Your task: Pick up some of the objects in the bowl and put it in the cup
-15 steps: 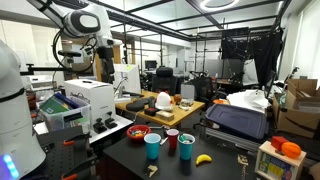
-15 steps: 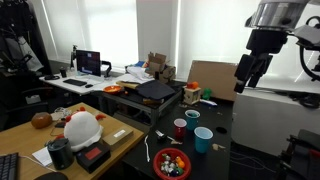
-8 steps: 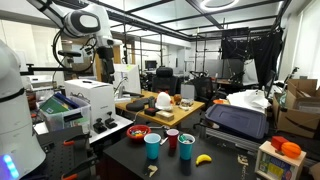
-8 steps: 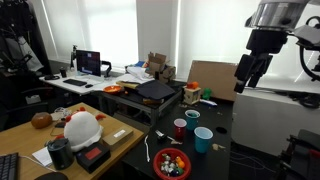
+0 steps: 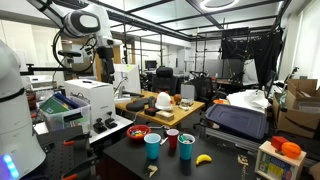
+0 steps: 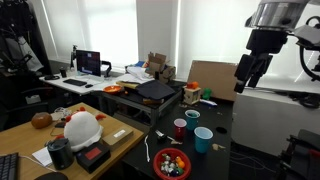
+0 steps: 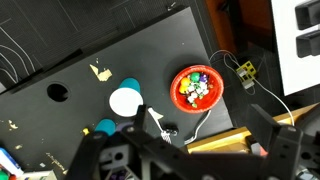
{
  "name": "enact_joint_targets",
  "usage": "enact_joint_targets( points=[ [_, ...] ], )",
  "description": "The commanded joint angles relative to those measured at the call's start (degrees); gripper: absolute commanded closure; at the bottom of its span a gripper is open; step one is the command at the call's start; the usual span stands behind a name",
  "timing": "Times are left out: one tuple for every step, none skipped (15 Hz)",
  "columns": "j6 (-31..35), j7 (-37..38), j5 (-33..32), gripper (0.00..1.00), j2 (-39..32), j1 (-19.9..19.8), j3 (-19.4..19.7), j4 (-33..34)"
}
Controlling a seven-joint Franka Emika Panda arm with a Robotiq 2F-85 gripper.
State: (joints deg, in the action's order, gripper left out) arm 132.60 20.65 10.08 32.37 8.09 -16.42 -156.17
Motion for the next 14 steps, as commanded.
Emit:
enact_joint_targets(
  points=[
    [-0.1, 0.3, -0.5, 0.00, -0.1, 0.6, 0.7, 0.1],
    [0.0, 0.4, -1.4, 0.00, -0.6, 0.1, 0.4, 0.6],
    [0.2, 0.3, -2.0, 0.00, -1.2, -0.2, 0.4, 1.1],
    [0.2, 0.4, -3.0, 0.00, -2.3, -0.8, 0.3, 1.9],
    [0.1, 0.2, -3.5, 0.00, -3.6, -1.0, 0.4, 2.7],
    [0.2, 0.2, -4.4, 0.00, -4.8, -1.4, 0.4, 3.5],
    [0.2, 0.0, -4.7, 0.00, -6.3, -1.6, 0.7, 4.4],
    [0.3, -0.4, -5.0, 0.00, -8.2, -1.7, 0.9, 5.4],
    [0.4, -0.4, -5.4, 0.00, -10.0, -1.8, 1.1, 6.5],
    [0.6, -0.4, -5.7, 0.00, -11.9, -1.9, 1.3, 7.6],
    [0.7, -0.6, -5.9, 0.00, -13.7, -1.9, 1.5, 8.8],
    [0.9, -0.7, -6.2, 0.00, -15.6, -2.0, 1.7, 10.0],
    [1.0, -0.7, -6.5, 0.00, -17.3, -2.0, 2.0, 11.2],
    [1.1, -0.8, -6.6, 0.00, -19.4, -2.0, 2.3, 12.6]
  ],
)
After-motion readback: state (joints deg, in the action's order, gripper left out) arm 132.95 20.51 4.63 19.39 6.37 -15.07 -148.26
